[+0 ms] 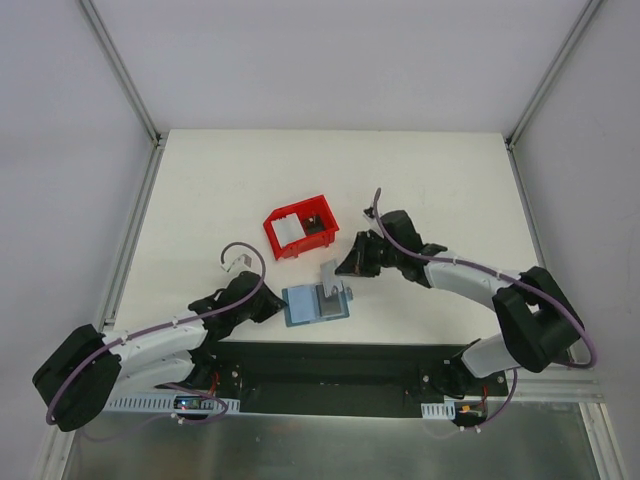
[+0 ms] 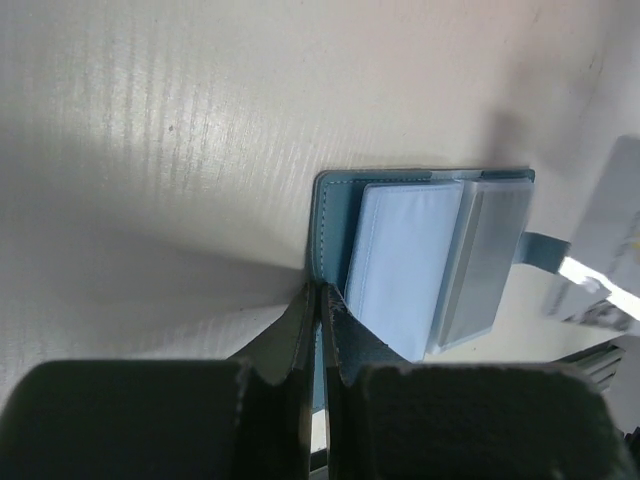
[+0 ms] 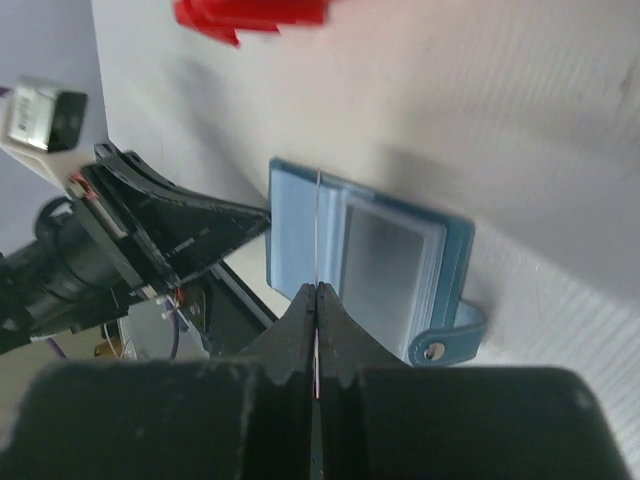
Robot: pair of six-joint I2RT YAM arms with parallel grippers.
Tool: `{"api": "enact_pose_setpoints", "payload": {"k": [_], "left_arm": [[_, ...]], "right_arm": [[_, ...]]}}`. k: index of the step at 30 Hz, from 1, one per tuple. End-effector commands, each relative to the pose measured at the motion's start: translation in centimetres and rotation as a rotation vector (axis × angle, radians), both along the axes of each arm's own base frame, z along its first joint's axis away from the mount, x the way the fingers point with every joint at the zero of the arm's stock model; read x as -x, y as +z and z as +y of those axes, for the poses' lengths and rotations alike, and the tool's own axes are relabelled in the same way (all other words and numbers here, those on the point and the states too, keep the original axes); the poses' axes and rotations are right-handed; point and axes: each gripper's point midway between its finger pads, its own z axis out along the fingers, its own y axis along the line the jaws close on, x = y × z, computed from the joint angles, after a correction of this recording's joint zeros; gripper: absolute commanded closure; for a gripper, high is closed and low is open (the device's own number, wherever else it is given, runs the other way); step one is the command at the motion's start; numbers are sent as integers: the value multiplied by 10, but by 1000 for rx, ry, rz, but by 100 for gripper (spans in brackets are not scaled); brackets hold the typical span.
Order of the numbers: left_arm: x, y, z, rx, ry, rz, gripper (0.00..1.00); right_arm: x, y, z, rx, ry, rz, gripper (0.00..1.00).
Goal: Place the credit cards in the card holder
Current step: Insert the credit card into the card holder.
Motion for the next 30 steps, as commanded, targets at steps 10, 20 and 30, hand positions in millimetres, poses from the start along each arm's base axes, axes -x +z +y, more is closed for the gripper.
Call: {"api": "enact_pose_setpoints", "payload": {"k": [10, 20, 30], "left_arm": [[3, -9, 1, -48, -32, 48, 100], [4, -8, 2, -36, -32, 40, 100], [3, -6, -1, -29, -34, 40, 100]], "right_arm": [[27, -33, 18, -96, -34, 36, 100], [29, -58, 25, -101, -3, 80, 100], [44, -76, 22, -60, 10, 99, 100]]}}
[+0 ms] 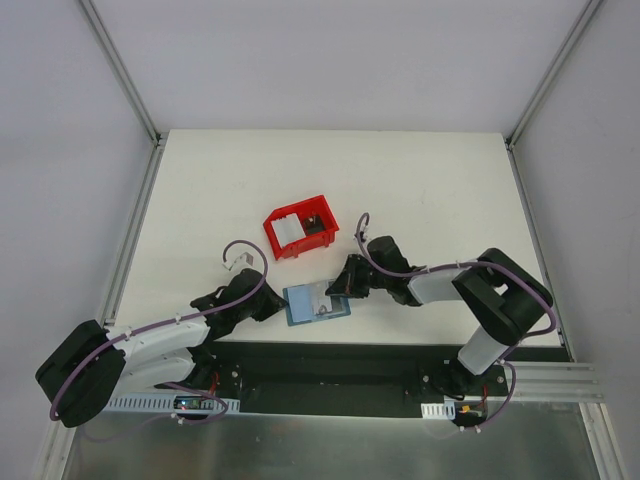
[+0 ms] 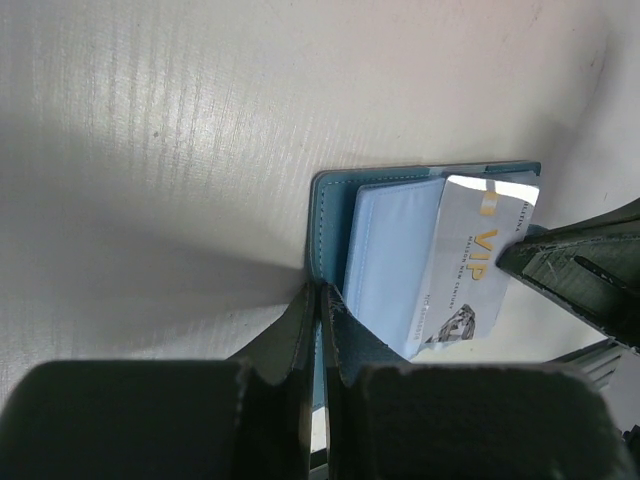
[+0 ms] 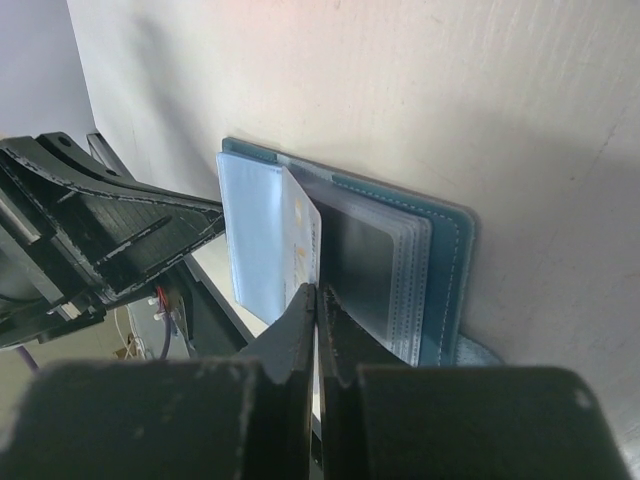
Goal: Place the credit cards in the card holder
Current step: Insert the credit card into the card holder.
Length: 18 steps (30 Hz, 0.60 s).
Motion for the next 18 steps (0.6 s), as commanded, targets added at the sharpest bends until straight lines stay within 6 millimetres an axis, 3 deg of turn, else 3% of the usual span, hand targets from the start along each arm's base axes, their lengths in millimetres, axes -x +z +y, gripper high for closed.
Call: {"api": "enact_pose_setpoints", "payload": {"k": [1, 8, 18], "left_arm": [[6, -8, 6, -37, -16, 25, 100], [4, -6, 7, -35, -9, 18, 100], [0, -5, 6, -36, -6, 12, 100]], "right_arm": [[8, -6, 2, 8, 24, -20, 100], [13, -13, -5, 64, 62, -45, 100], [22, -8, 6, 38, 155, -42, 100]]}}
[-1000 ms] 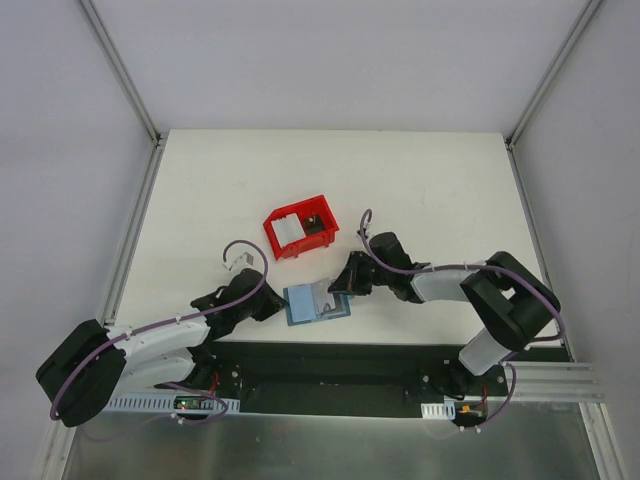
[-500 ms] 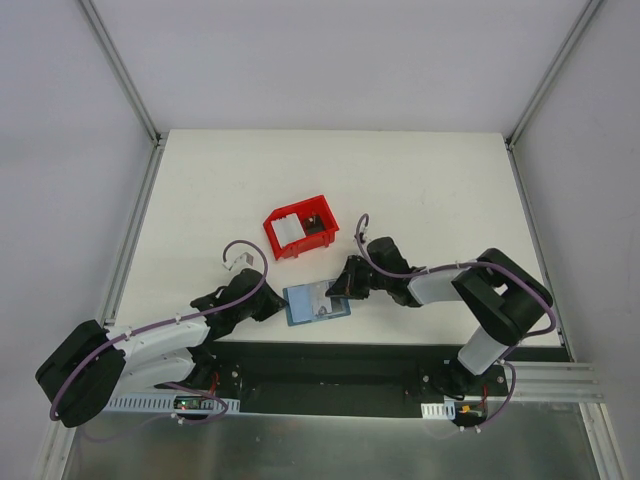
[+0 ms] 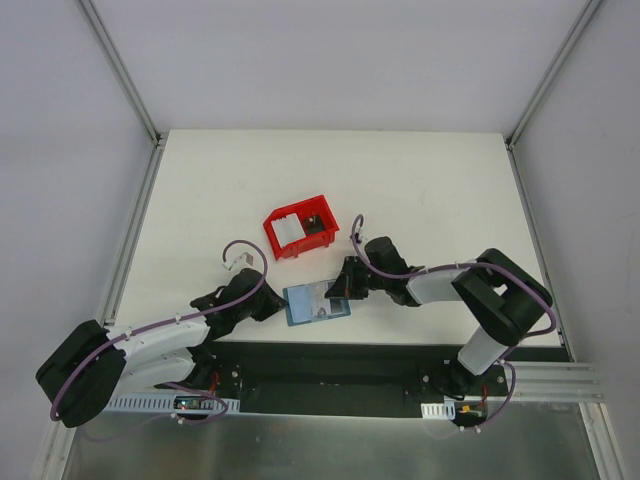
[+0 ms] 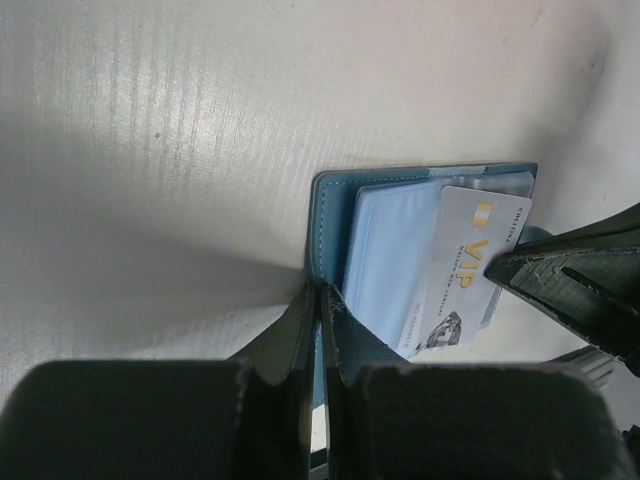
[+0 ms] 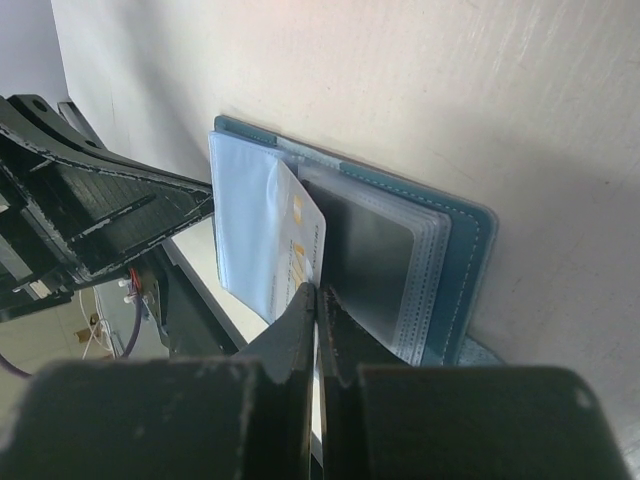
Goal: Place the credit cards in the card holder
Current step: Insert the credit card into the card holder.
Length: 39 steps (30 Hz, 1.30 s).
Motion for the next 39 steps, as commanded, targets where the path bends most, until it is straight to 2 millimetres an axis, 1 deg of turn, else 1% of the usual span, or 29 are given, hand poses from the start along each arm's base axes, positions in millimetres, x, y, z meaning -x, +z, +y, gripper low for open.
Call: {"api": "enact_pose_setpoints", "payload": {"k": [1, 9, 15, 18, 28, 30, 35, 39], "left_arm": [[1, -6, 5, -36, -13, 10, 100], [-1, -5, 5, -37, -13, 7, 100], [-2, -7, 8, -37, -3, 11, 100], [-2, -7, 9, -36, -2, 10, 100], [-2, -7, 10, -41, -12, 1, 100], [-2, -6, 9, -40, -14, 0, 100], [-3, -6, 7, -43, -29, -3, 100], [-4, -5, 7, -48, -35, -5, 100]], "right_arm": [[15, -3, 6, 9, 93, 23, 100], [16, -2, 16, -5, 119, 56, 100], [15, 1, 7, 29, 95, 29, 100], [12, -1, 0, 52, 72, 22, 100], [0, 0, -3, 47, 82, 24, 100], [-3, 5, 1, 33, 92, 15, 100], [-4, 14, 8, 4, 155, 3, 100], [0, 13, 9, 3, 205, 34, 100]]}}
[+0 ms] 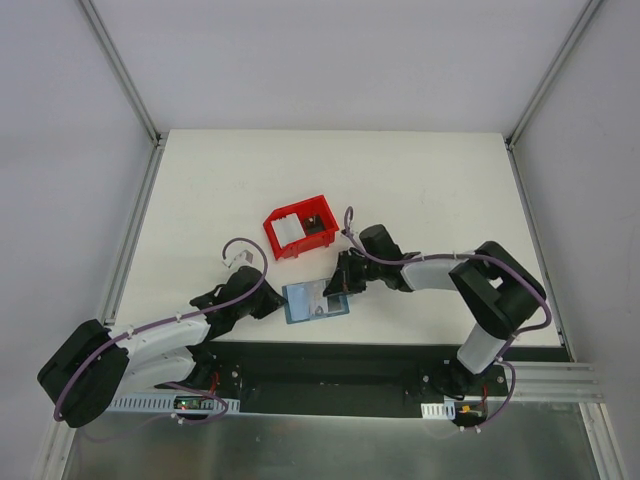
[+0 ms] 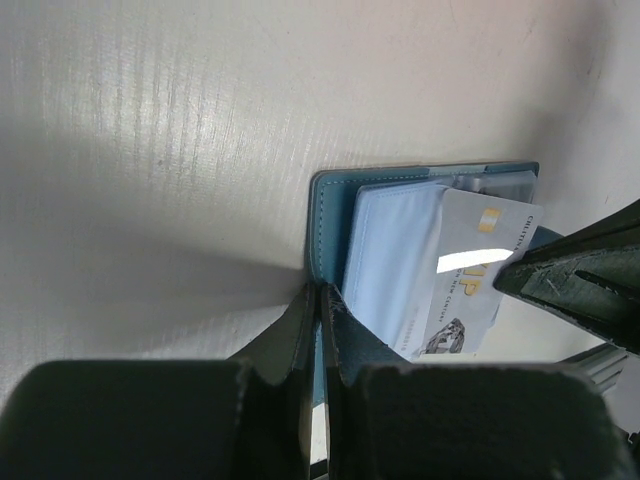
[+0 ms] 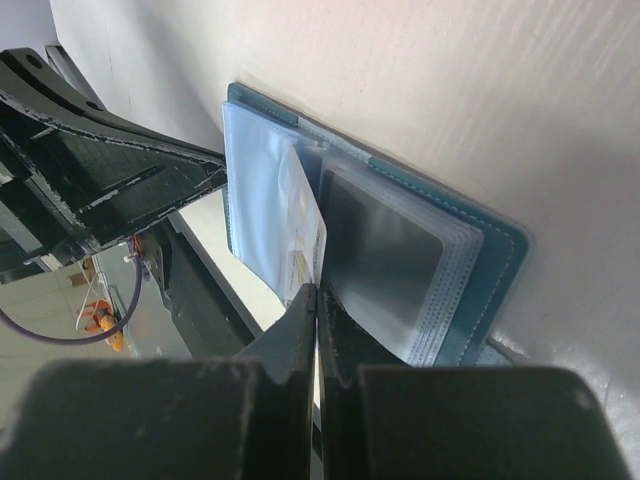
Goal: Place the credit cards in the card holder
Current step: Insert the credit card into the card holder.
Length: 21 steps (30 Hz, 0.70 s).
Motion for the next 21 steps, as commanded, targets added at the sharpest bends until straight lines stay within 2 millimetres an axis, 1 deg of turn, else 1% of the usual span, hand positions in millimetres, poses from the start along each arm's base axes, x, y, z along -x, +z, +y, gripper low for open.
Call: {"api": "enact_pose_setpoints", "payload": {"k": [1, 6, 11, 16, 21], "left_arm": [[1, -6, 5, -42, -17, 12, 100], [0, -5, 4, -41, -16, 11, 100], [-1, -6, 4, -41, -18, 14, 100], [-1, -6, 4, -39, -24, 12, 100], [-1, -6, 2, -35, -35, 14, 100]], "right_arm": [[3, 5, 5, -19, 96, 4, 100], [9, 0, -2, -1, 110, 23, 100], [1, 0, -5, 2, 83, 14, 99], [-11, 9, -2, -20, 73, -4, 100], [-10, 8, 2, -34, 107, 15, 100]]}}
